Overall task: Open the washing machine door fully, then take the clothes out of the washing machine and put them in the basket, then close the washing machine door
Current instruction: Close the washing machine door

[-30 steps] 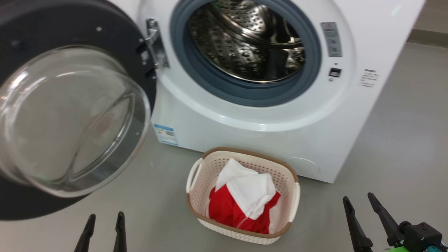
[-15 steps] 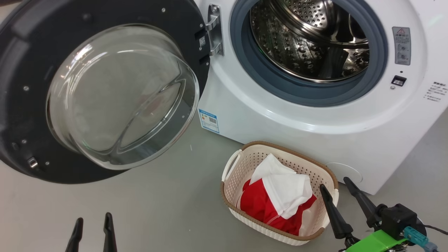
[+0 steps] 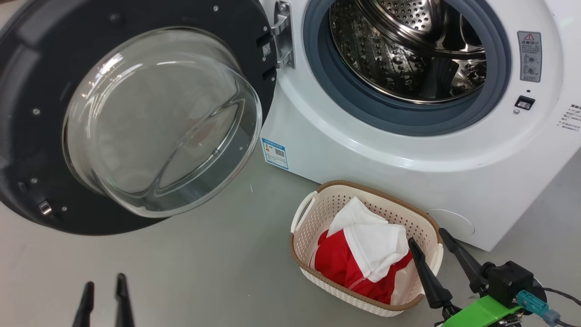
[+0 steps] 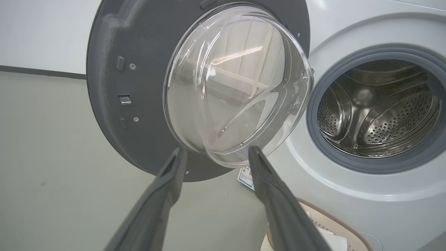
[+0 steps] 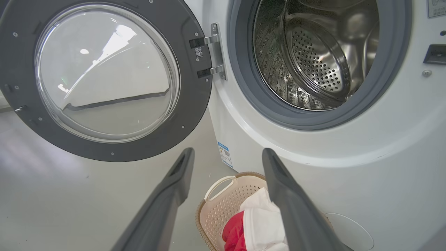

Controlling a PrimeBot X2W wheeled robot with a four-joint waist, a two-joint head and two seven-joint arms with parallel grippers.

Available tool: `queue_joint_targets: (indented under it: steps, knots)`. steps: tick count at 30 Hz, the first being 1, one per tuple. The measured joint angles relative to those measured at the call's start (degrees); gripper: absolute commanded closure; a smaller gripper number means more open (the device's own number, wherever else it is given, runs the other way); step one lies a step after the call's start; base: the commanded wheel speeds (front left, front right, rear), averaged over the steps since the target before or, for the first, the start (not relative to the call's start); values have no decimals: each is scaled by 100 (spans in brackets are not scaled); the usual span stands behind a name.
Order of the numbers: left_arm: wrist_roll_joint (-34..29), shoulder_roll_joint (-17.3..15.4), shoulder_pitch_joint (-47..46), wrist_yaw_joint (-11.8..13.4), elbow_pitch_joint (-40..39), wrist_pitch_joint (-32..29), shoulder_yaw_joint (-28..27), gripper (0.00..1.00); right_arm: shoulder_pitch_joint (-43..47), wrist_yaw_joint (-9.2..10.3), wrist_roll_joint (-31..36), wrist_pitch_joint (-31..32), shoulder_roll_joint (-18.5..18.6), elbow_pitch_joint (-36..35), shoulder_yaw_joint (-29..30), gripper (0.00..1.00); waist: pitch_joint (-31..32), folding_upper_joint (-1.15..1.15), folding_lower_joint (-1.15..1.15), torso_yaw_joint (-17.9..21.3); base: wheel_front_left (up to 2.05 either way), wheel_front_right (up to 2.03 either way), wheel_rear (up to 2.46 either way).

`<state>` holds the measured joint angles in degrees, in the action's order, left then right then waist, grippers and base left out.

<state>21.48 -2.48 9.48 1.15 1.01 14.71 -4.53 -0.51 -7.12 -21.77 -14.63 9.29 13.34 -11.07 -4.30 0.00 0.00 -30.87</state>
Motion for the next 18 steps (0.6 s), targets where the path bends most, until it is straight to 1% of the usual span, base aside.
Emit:
queue_joint_targets:
  steps: [1, 2, 4, 9, 11, 13, 15, 18]
  knots:
    - [77, 2, -5, -3, -31, 0, -60, 89, 1, 0, 0, 0, -1, -1, 7, 0, -3, 0, 0, 1, 0, 0, 0]
    - [108, 3, -18, -19, -85, 0, -136, 100, 1, 0, 0, 0, -2, -2, 19, 0, -10, 0, 0, 3, 0, 0, 0]
    - [118, 9, -87, -96, -286, 0, -337, 100, 4, 0, 0, 0, -5, -8, 54, 0, -26, 0, 0, 5, 0, 0, 0]
    - [-221, 23, -863, -532, -980, 2, -1162, 100, 34, 0, 3, 0, -37, -51, 107, 0, -81, 0, 0, 20, 0, 0, 0]
    - [-318, -24, -1250, -671, -1091, 3, -1448, 100, 48, 0, 14, 0, -48, -85, 127, 0, -118, 0, 0, 31, 0, 0, 0]
    - [-246, -123, -1702, -777, -1036, 8, -1694, 100, 73, 0, 20, 0, -57, -113, 176, 0, -165, 0, 0, 40, 0, 0, 0]
    - [-27, -331, -2225, -824, -808, 9, -1912, 100, 132, 0, 23, 0, -65, -148, 257, 0, -203, 0, 0, 50, 0, 0, 0]
    - [481, -842, -3016, -825, -278, 9, -2131, 100, 170, 0, 69, 0, -91, -191, 333, 0, -246, 0, 0, 78, 0, 0, 0]
